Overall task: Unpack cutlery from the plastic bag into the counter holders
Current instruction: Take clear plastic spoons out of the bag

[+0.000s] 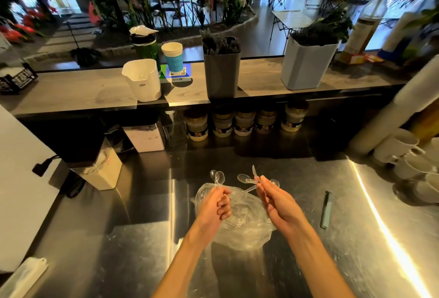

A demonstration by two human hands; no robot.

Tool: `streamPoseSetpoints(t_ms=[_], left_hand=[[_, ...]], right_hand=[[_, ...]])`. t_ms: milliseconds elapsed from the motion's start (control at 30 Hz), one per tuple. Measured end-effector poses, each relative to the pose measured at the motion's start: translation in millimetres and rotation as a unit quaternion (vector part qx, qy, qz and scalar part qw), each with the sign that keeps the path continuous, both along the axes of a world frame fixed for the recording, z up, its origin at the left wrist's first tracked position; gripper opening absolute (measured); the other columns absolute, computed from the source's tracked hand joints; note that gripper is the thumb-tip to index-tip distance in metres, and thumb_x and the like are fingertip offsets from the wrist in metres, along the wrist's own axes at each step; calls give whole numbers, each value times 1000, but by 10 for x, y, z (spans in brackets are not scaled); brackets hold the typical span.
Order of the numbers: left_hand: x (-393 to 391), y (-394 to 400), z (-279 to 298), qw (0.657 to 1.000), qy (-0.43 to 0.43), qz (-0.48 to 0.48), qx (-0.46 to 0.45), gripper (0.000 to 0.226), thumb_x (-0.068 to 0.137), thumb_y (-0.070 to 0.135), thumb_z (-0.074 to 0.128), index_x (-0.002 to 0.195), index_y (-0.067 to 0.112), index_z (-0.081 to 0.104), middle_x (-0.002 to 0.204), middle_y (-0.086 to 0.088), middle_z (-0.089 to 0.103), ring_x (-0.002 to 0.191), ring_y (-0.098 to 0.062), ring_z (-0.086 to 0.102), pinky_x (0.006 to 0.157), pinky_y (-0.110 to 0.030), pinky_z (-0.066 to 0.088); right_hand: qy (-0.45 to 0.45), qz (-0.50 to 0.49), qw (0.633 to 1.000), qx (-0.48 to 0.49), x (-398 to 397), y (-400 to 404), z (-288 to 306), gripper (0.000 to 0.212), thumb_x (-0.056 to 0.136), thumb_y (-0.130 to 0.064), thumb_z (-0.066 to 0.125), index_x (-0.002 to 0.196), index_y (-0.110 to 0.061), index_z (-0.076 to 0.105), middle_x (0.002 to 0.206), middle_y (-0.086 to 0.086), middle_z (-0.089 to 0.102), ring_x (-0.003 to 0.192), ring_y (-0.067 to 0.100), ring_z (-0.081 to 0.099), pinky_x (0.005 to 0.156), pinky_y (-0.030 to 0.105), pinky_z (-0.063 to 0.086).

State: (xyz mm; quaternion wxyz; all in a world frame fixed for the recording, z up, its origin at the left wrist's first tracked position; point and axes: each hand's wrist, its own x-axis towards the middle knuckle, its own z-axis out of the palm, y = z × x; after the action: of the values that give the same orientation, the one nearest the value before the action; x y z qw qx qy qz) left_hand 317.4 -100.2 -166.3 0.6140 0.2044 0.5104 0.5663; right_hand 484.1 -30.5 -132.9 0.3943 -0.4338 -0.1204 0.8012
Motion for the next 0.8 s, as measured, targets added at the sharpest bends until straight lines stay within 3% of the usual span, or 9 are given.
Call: streamPoseSetpoints(t_ms=[133,267,333,400,467,567,667,800], left_hand=[[53,-5,14,1000,10,-3,9,50,99,47,51,122,3,58,65,0,32,53,-8,28,49,-20,30],[178,-21,33,999,8,-10,50,54,90,45,68,130,9,62,69,1,44,56,-5,33,52,-16,36],[241,6,70,998,-1,11,58,45,94,37,63,130,10,64,79,-2,62,60,-4,46,58,-16,44],[273,28,115,997,6,25,69,36,101,30,53,129,10,65,78,-1,69,65,-4,60,65,-16,51],[274,37,144,997,16,30,75,35,103,28,47,125,8,66,93,-9,76,86,-15,74,77,-20,56],[249,41,130,997,10,46,63,40,101,31,47,120,3,68,117,-19,71,112,-25,69,88,-26,57],[243,47,106,997,-1,67,40,44,99,36,47,120,4,67,118,-15,72,115,-23,68,90,-27,56],[247,38,69,996,-1,94,5,44,103,40,42,121,7,65,117,-15,72,113,-24,69,98,-35,53]], right_hand=[[84,-29,994,-61,-57,-26,-49,32,83,-10,72,113,3,72,101,16,73,81,12,69,64,22,62],[160,-42,979,-115,-222,-105,-92,35,87,-7,64,120,5,64,89,17,71,73,12,65,56,20,60],[160,-35,978,-126,-288,-156,-147,39,83,-6,66,120,6,65,95,19,72,73,12,68,55,21,60],[156,-36,978,-134,-316,-200,-178,38,84,-6,67,120,6,66,103,22,71,77,13,69,56,23,61],[149,-35,979,-137,-326,-232,-176,35,82,-6,68,116,6,68,107,24,70,77,15,71,56,25,62],[127,-22,984,-119,-323,-254,-112,26,87,-4,67,110,8,69,104,26,71,74,16,73,56,26,62],[100,-14,989,-110,-330,-269,-93,22,88,-2,68,106,8,72,100,26,73,79,17,72,68,30,64],[44,13,997,-60,-339,-262,-187,28,90,-7,69,117,1,71,117,23,72,101,22,73,74,28,64]])
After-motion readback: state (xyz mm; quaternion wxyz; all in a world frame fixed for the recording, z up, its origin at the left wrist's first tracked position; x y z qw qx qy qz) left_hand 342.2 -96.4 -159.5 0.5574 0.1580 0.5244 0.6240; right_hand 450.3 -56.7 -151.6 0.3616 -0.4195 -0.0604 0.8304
